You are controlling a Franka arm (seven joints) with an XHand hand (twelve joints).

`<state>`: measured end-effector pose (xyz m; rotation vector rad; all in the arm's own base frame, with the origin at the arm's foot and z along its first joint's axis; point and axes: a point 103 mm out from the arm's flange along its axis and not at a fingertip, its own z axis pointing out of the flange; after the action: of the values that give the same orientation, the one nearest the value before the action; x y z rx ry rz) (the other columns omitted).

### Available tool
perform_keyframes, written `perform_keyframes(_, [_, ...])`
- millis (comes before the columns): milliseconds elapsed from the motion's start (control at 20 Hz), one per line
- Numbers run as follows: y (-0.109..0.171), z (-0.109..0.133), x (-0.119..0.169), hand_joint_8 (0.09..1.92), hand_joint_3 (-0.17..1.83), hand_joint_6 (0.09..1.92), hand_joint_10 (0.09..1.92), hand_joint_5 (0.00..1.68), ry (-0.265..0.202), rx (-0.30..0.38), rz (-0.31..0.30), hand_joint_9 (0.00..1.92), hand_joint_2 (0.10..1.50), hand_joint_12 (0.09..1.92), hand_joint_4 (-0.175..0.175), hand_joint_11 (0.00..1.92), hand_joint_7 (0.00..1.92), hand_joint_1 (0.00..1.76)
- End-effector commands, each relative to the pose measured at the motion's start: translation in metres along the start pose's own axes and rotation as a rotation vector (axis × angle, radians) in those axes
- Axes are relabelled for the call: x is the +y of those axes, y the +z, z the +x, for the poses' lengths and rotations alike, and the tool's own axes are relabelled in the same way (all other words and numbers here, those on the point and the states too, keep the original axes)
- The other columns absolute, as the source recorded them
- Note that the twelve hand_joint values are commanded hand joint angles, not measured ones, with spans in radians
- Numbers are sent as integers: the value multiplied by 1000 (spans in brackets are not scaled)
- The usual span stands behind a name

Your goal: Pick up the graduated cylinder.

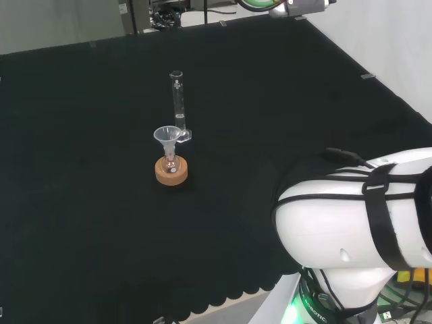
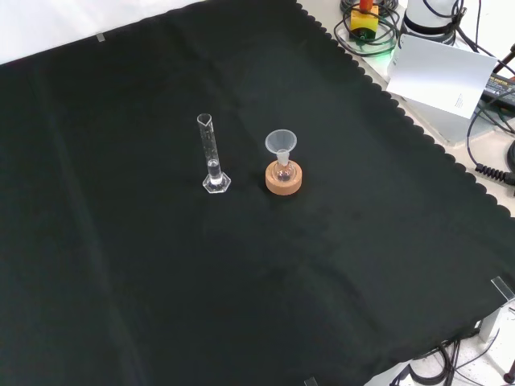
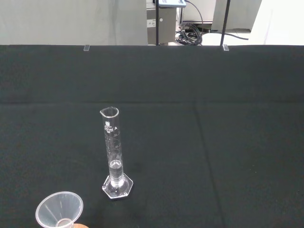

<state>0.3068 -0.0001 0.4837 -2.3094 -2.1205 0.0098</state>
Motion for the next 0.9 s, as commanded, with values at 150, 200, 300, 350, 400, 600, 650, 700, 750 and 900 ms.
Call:
perform_keyframes(150, [0, -1, 1, 563, 60, 87, 87, 245, 5, -4, -7, 507, 1345, 1364, -2, 84, 10, 24])
perform_keyframes(200, [0, 0, 1, 561, 65, 87, 87, 246, 5, -4, -10, 507, 1356, 1361, -1, 85, 11, 11])
perform_keyframes(300, [0, 0, 2, 559, 69, 87, 87, 246, 6, -1, -10, 507, 1363, 1358, 0, 87, 13, 1])
perform_keyframes(350, [1, -1, 3, 558, 70, 87, 87, 246, 8, -1, -9, 508, 1364, 1357, 0, 88, 14, 0])
perform_keyframes(400, [2, -2, 4, 557, 70, 87, 87, 246, 11, -1, -8, 508, 1364, 1356, 0, 88, 15, 0])
perform_keyframes(600, [14, -12, 11, 553, 71, 87, 87, 249, 37, 4, 7, 509, 1364, 1354, 0, 91, 18, 0])
perform_keyframes(650, [18, -16, 13, 553, 71, 87, 87, 249, 44, 9, 11, 509, 1364, 1354, -1, 91, 18, 0])
perform_keyframes(700, [22, -20, 16, 552, 71, 87, 87, 250, 50, 14, 14, 510, 1364, 1353, -1, 91, 19, 0])
perform_keyframes(750, [27, -23, 19, 551, 71, 87, 87, 250, 57, 17, 17, 510, 1364, 1353, -1, 92, 19, 0])
perform_keyframes(900, [39, -32, 28, 548, 71, 87, 87, 255, 74, 29, 16, 510, 1363, 1352, -1, 92, 22, 0])
